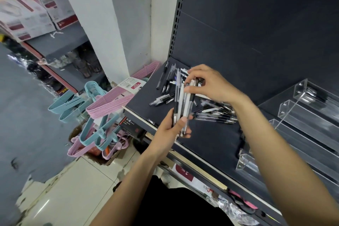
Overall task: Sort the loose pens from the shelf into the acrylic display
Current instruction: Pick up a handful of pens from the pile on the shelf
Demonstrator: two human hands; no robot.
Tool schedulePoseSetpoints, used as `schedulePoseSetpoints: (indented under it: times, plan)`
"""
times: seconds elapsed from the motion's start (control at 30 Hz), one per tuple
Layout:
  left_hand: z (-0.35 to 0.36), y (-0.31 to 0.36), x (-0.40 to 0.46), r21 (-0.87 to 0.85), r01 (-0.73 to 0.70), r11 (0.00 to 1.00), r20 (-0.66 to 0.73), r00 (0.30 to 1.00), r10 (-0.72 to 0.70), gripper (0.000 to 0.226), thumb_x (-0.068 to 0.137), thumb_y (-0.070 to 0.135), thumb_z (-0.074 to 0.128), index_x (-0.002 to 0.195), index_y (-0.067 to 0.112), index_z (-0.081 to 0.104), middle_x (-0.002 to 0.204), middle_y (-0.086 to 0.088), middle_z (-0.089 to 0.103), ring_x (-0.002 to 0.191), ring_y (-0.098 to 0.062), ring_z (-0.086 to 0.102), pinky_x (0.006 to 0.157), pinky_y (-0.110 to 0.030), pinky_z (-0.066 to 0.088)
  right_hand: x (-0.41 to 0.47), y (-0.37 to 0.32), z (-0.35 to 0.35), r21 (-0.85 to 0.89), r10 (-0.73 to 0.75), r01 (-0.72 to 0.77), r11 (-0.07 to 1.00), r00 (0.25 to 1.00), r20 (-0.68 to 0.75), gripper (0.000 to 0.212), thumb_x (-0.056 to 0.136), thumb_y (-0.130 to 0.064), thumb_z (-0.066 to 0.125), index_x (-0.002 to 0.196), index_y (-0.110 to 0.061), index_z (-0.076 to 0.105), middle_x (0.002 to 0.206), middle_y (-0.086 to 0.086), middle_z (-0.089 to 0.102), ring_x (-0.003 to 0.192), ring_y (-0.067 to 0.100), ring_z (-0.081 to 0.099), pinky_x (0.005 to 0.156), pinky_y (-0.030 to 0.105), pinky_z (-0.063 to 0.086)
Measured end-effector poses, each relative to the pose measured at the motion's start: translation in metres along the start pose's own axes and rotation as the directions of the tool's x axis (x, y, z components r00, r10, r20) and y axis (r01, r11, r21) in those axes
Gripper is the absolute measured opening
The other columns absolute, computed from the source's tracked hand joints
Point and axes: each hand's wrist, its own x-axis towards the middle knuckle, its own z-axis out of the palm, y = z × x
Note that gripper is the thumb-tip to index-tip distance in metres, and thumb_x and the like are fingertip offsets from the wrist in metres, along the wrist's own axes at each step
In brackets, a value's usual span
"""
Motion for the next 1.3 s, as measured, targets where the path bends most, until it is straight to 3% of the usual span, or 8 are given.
schedulePoseSetpoints:
  times: [0.2,0.33,0.53,0.7,0.9,1.03,1.13,1.3]
  plan:
    - [-0.005,-0.004,-0.004,0.022,0.047,0.999,-0.007,0.999,-0.047,0.021,0.099,0.017,0.045,0.117,0.008,0.054,0.088,0.003,0.061,0.069,-0.006,0.056,0.064,-0.023,0.050,0.008,-0.012,-0.012,0.261,0.074,0.006,0.965,0.953,-0.293,0.007,0.089,-0.029,0.063,0.087,-0.023,0.059,0.080,-0.008,0.056,0.071,0.002,0.047,0.064,0.013,0.035]
    - [-0.008,-0.007,-0.002,-0.081,0.070,0.994,-0.082,0.994,-0.077,0.022,0.100,0.015,0.044,0.118,0.010,0.055,0.092,0.002,0.062,0.070,-0.007,0.059,0.066,-0.021,0.050,-0.017,-0.019,-0.018,0.562,0.270,0.116,0.819,0.786,-0.556,0.017,0.088,-0.017,0.057,0.076,-0.025,0.049,0.054,-0.007,0.058,0.050,0.008,0.048,0.053,0.024,0.038]
    - [-0.003,0.003,0.011,-0.482,0.023,0.876,-0.184,0.975,-0.127,0.020,0.099,0.005,0.043,0.111,0.005,0.059,0.088,-0.002,0.063,0.075,-0.009,0.065,0.071,-0.022,0.056,-0.065,-0.024,0.057,0.752,0.409,0.074,0.655,0.801,-0.436,0.019,0.087,0.004,0.057,0.083,-0.015,0.053,0.075,0.001,0.072,0.068,0.014,0.068,0.061,0.022,0.050]
    - [0.001,0.008,0.017,-0.567,0.005,0.823,-0.235,0.957,-0.167,0.017,0.099,0.010,0.045,0.102,0.004,0.061,0.083,-0.006,0.064,0.078,-0.014,0.062,0.078,-0.026,0.052,-0.077,-0.029,0.120,0.616,0.428,-0.035,0.787,0.750,-0.505,0.009,0.089,-0.016,0.064,0.097,-0.020,0.064,0.091,-0.013,0.072,0.087,0.000,0.067,0.078,0.021,0.052]
    - [0.004,0.001,0.014,-0.495,0.010,0.869,-0.265,0.950,-0.162,0.029,0.101,0.017,0.043,0.119,0.007,0.063,0.104,-0.005,0.066,0.096,-0.019,0.059,0.088,-0.036,0.052,-0.073,-0.036,0.137,0.505,0.394,-0.055,0.862,0.700,-0.596,0.011,0.085,-0.014,0.068,0.094,-0.020,0.069,0.088,-0.008,0.064,0.076,0.001,0.059,0.067,0.006,0.042]
    - [0.004,-0.002,0.007,-0.460,-0.002,0.888,-0.285,0.947,-0.146,0.029,0.101,0.017,0.043,0.115,0.001,0.062,0.101,-0.007,0.068,0.089,-0.020,0.065,0.077,-0.032,0.057,-0.072,-0.033,0.134,0.508,0.401,-0.085,0.857,0.727,-0.557,0.005,0.084,-0.017,0.070,0.088,-0.020,0.070,0.080,-0.008,0.068,0.072,0.002,0.059,0.066,0.009,0.043]
    - [0.001,-0.003,0.005,-0.407,-0.020,0.913,-0.312,0.943,-0.118,0.023,0.100,0.017,0.044,0.105,0.004,0.063,0.099,-0.008,0.069,0.093,-0.022,0.065,0.089,-0.039,0.054,-0.076,-0.034,0.129,0.537,0.407,-0.100,0.837,0.770,-0.491,0.010,0.080,-0.020,0.074,0.087,-0.021,0.066,0.078,-0.012,0.068,0.070,0.004,0.061,0.067,0.016,0.048]
    - [-0.008,-0.005,-0.001,-0.204,-0.049,0.978,-0.321,0.947,-0.020,0.014,0.100,0.014,0.045,0.110,0.011,0.054,0.091,0.003,0.067,0.075,-0.006,0.063,0.076,-0.027,0.055,-0.066,-0.038,0.089,0.269,0.112,0.060,0.961,0.807,-0.579,0.012,0.087,-0.026,0.065,0.098,-0.025,0.063,0.099,-0.011,0.057,0.093,0.013,0.054,0.077,0.021,0.042]
